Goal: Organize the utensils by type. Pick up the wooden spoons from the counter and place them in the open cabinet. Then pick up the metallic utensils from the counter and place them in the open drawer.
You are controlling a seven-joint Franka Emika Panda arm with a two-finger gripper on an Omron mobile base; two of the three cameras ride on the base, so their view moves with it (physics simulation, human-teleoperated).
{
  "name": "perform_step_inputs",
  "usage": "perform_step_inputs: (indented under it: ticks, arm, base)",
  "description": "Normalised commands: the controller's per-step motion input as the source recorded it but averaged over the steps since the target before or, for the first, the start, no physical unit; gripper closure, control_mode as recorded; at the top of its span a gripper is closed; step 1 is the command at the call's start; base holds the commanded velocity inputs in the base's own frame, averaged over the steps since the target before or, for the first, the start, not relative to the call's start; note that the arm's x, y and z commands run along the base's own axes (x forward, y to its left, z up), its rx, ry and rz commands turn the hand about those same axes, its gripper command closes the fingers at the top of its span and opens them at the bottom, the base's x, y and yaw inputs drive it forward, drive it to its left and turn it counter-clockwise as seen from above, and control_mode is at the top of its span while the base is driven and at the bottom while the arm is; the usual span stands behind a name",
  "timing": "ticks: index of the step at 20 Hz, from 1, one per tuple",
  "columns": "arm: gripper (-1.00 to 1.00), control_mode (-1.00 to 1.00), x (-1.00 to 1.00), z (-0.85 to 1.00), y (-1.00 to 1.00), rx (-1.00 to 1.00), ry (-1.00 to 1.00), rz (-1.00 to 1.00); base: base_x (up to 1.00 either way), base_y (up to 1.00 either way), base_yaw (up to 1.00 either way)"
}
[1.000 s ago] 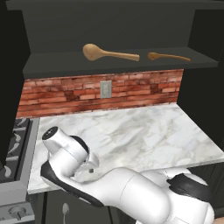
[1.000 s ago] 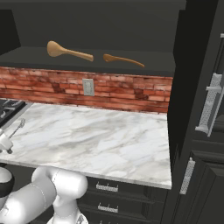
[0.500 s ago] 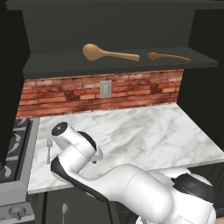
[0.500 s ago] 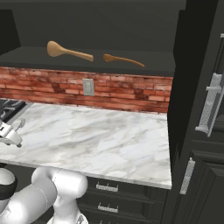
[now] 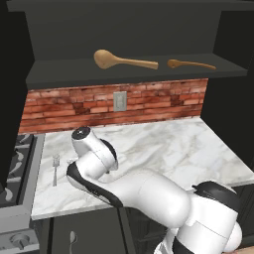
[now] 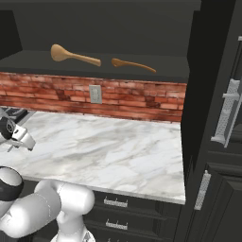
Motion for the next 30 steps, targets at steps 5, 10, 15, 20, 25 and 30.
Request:
perform_step_inputs:
  ticks: [5,10,15,20,25,30]
  arm:
    - [-1.0,-1.0,0.43,0.0,0.04,0.0,0.0,0.09]
    - [-1.0,-1.0,0.3,0.0,0.23,0.0,0.0,0.11]
    - [-1.0,-1.0,0.29,0.0,0.29,0.0,0.0,0.12]
    - [-1.0,-1.0,0.21,0.0,0.3,0.0,-0.01,0.12]
    - [-1.0,-1.0,0.27,0.0,0.31,0.0,-0.01,0.08]
    - [-1.0,-1.0,0.21,0.0,0.29,0.0,-0.01,0.03]
  base:
    - [0.0,0.0,0.0]
    - [0.0,0.0,0.0]
    - [0.0,0.0,0.0]
    - [0.0,0.0,0.0]
    - [0.0,0.0,0.0]
    - [0.0,0.0,0.0]
